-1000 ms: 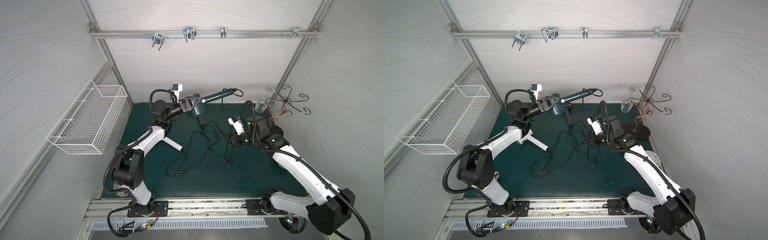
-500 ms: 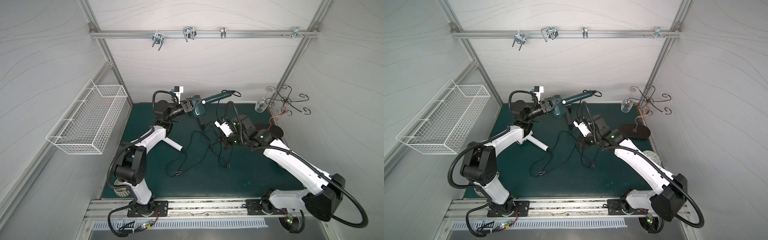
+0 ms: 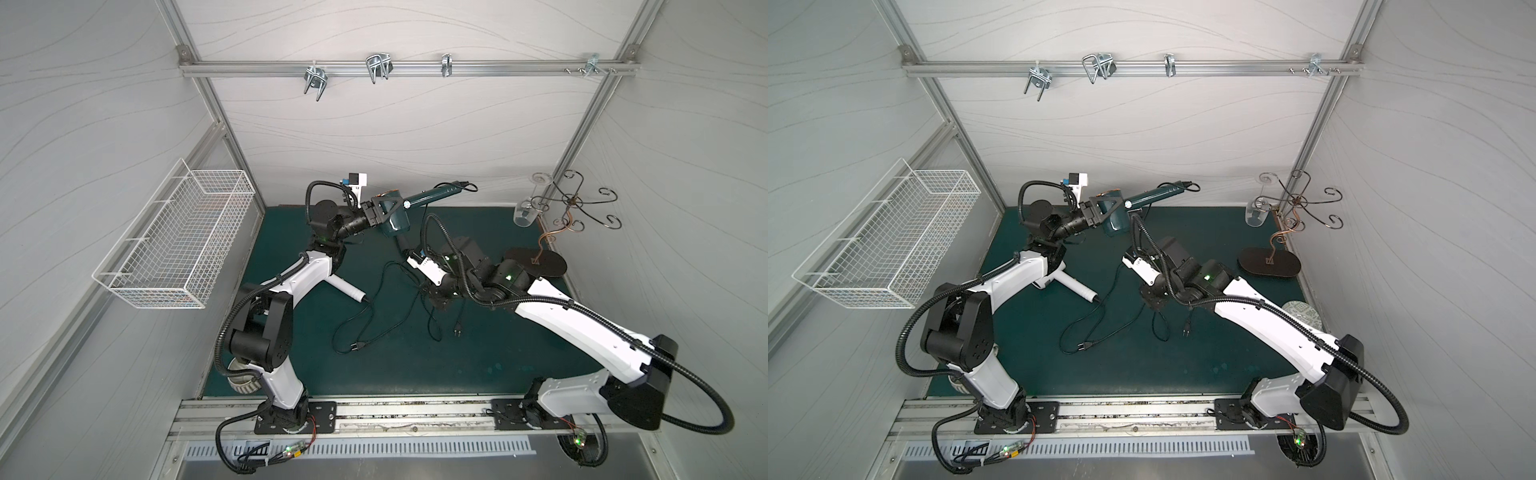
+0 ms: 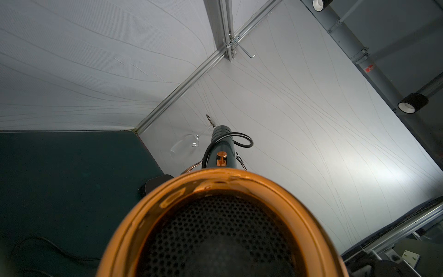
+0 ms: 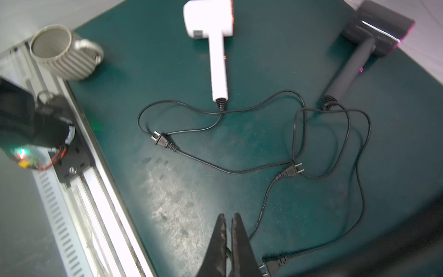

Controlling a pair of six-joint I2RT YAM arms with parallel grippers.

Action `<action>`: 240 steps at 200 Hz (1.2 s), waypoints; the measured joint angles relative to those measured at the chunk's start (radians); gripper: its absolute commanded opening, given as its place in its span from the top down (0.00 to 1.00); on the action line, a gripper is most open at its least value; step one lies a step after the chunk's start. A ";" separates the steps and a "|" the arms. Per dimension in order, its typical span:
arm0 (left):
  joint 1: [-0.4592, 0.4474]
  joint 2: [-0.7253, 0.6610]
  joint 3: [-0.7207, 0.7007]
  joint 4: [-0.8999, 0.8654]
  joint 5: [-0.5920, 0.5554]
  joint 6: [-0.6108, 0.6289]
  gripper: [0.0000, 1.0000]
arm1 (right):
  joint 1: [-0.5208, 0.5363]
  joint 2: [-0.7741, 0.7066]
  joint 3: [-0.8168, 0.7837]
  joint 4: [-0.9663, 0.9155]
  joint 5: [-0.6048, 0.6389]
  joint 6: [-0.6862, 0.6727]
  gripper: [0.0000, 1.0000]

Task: Wrap the cord around the hair dryer
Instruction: Wrap the power cord around the hair dryer.

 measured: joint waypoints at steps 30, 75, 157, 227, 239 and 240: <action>0.000 0.038 0.000 -0.010 -0.017 0.006 1.00 | 0.134 0.087 0.088 -0.060 0.116 -0.058 1.00; 0.000 0.051 0.000 -0.053 -0.039 0.039 1.00 | 0.324 0.172 0.216 -0.154 0.281 -0.158 1.00; 0.029 0.077 0.003 -0.090 -0.042 0.085 1.00 | 0.527 0.203 0.359 -0.321 0.445 -0.308 1.00; 0.034 0.084 0.003 -0.206 -0.037 0.190 1.00 | 0.555 0.200 0.554 -0.452 0.523 -0.459 1.00; 0.034 0.084 0.003 -0.230 -0.035 0.212 1.00 | 0.555 0.207 0.614 -0.478 0.536 -0.487 1.00; 0.034 0.084 0.003 -0.232 -0.034 0.214 1.00 | 0.554 0.208 0.622 -0.481 0.537 -0.490 1.00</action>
